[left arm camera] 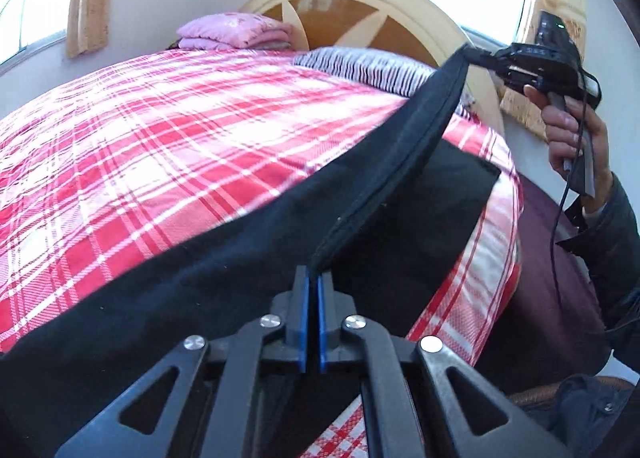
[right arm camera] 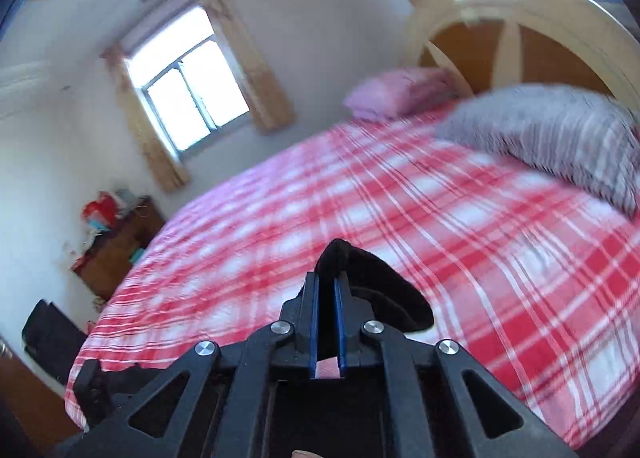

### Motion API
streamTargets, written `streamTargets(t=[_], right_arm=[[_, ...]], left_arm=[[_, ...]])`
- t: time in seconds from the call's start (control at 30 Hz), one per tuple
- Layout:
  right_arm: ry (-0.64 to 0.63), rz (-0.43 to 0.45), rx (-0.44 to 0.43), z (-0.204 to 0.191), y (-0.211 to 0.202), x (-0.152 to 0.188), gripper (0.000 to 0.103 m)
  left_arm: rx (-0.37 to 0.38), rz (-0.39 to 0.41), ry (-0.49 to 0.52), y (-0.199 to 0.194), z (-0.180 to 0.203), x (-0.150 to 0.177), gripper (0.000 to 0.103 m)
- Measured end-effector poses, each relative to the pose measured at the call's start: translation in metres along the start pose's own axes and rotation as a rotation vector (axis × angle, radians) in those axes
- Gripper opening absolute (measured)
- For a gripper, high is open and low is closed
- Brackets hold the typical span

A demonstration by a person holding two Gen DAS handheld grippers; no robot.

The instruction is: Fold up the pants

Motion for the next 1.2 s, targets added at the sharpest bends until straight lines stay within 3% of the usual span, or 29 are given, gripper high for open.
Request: streamTargets(t=[0.1, 0.17, 0.3, 0.4, 0.6, 0.93, 1.13, 1.2], right_arm=[[-0.028, -0.006, 0.014, 0.0, -0.005, 0.014, 0.007], [0.016, -0.075, 0.105, 0.022, -0.001, 0.039, 0.007], [0.127, -0.199, 0.153, 0.074, 0.002, 0.096, 0.007], [0.186, -0.219, 0.123, 0.095, 0.001, 0.115, 0.007], [0.233, -0.212, 0.067, 0.1, -0.002, 0.113, 0.009], [0.148, -0.164, 0.118, 0.076, -0.018, 0.107, 0.007], [0.145, -0.249, 0.184, 0.088, -0.003, 0.116, 0.008], [0.189, -0.247, 0.156, 0.095, -0.004, 0.119, 0.009]], left_arm=[[0.019, -0.003, 0.019, 0.002, 0.005, 0.004, 0.004], [0.041, -0.03, 0.041, 0.008, 0.01, 0.013, 0.004], [0.044, -0.088, 0.118, 0.021, 0.027, 0.028, 0.004], [0.024, -0.12, 0.15, 0.029, 0.035, 0.032, 0.004], [0.045, -0.096, 0.133, 0.023, 0.034, 0.035, 0.004], [0.106, -0.006, 0.103, -0.003, 0.029, 0.026, 0.004], [0.1, -0.083, 0.124, 0.02, 0.03, 0.035, 0.004], [0.102, -0.116, 0.124, 0.028, 0.03, 0.039, 0.004]])
Point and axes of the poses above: each gripper's, at about its wrist camera, not at the fingertips, and y roughly the way its jaws point, z to its right, x to its underside, the point moved 4 cm from there along y, roughly the way its jaws point, and after that the axes turned 11 degrees about -z, right-handed, at the moved point
